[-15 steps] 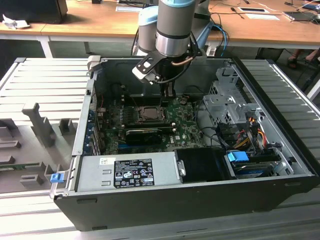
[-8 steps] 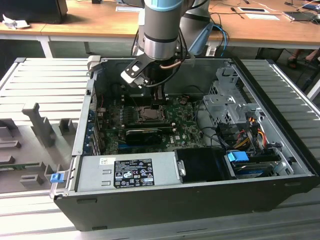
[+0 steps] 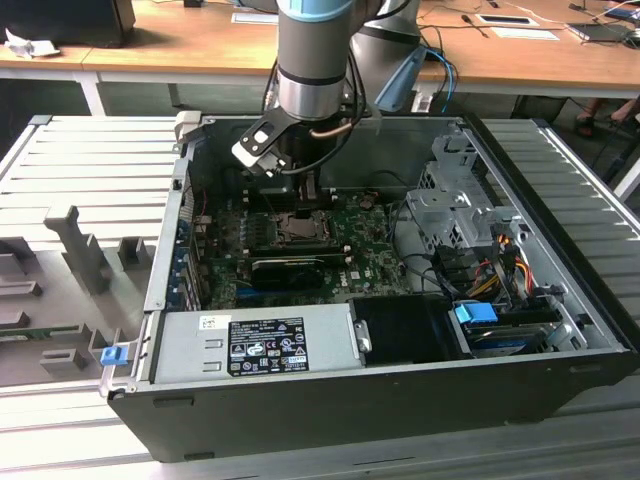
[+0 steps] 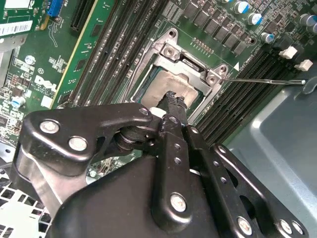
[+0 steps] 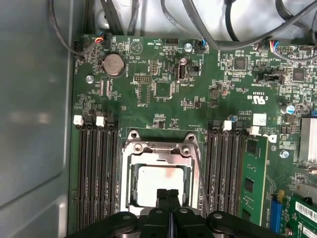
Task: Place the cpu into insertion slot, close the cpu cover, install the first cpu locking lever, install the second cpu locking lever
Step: 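Install the first cpu locking lever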
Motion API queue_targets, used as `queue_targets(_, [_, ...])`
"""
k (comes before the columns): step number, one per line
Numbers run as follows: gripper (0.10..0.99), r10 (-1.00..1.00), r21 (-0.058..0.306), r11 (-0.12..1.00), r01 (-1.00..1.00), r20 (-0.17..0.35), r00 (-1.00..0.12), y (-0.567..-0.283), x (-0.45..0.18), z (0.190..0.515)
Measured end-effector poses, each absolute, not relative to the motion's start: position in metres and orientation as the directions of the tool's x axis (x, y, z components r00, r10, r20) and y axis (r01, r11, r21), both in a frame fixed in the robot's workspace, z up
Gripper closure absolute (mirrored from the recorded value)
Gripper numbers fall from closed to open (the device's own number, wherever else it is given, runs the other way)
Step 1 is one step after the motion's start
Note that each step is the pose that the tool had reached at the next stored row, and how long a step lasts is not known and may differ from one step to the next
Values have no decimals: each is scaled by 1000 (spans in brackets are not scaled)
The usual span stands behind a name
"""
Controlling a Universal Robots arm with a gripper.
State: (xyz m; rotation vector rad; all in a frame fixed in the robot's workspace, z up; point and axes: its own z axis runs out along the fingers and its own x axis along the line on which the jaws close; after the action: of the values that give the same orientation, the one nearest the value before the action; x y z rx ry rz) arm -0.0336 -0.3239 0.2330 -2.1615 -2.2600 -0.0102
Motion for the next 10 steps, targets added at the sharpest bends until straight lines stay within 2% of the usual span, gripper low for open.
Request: queue_targets(10, [980,999,-5,45,999,15,-44,-324,-35,254])
